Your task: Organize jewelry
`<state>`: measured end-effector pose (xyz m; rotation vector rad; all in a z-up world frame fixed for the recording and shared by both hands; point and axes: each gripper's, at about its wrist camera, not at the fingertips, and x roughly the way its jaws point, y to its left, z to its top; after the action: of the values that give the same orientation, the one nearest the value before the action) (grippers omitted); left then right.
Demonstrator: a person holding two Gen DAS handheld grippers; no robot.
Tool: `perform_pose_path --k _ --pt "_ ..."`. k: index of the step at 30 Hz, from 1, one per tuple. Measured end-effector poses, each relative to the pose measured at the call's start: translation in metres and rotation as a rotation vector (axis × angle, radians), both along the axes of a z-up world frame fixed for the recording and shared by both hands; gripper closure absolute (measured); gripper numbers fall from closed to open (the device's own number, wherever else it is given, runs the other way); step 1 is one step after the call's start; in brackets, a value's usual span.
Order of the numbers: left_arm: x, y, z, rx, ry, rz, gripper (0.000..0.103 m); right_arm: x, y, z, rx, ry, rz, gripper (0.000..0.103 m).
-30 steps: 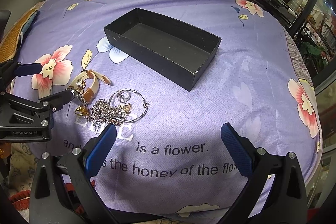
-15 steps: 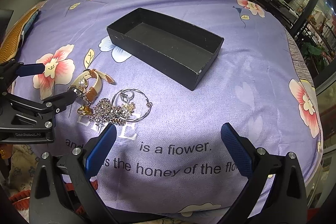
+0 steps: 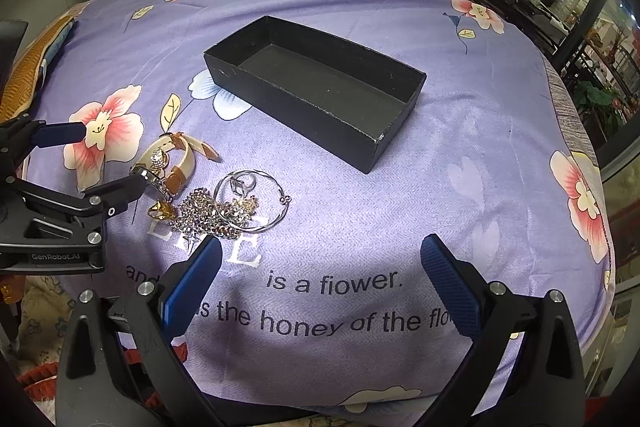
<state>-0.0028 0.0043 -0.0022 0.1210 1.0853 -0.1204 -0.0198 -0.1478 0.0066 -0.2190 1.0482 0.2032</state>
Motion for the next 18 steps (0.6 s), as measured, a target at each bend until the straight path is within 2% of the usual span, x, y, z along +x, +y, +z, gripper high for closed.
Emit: perform_pose_path --k 18 --pt "0.0005 -0.001 -0.0039 0.004 0.008 -0.003 0.006 0.0002 0.0018 -0.0028 -0.001 0.009 0.005 0.005"
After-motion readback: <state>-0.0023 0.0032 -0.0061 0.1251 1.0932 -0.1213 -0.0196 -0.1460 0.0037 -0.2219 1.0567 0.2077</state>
